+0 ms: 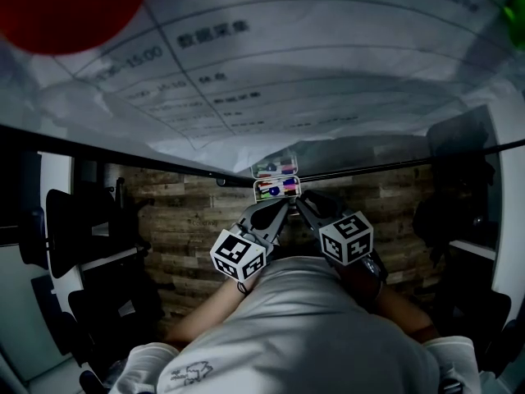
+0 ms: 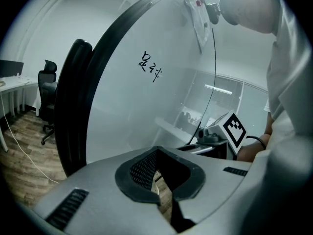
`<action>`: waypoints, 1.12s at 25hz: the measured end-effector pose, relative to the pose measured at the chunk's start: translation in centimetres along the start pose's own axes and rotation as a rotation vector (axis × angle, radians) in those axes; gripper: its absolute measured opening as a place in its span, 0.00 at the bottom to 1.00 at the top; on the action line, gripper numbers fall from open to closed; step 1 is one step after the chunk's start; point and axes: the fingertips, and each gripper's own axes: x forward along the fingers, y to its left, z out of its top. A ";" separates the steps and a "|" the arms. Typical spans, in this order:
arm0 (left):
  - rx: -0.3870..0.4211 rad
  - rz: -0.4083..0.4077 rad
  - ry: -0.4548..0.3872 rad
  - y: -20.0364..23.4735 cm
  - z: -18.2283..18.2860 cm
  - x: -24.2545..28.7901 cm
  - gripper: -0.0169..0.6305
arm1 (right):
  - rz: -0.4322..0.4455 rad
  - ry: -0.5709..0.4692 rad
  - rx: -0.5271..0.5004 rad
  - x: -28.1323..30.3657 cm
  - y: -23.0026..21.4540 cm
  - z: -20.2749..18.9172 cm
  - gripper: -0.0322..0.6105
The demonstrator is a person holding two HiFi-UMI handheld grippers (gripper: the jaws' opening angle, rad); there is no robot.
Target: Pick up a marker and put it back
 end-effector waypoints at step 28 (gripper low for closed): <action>0.077 0.014 -0.120 -1.3 3.8 -3.3 0.04 | -0.019 -0.136 -0.146 -3.6 3.4 4.6 0.16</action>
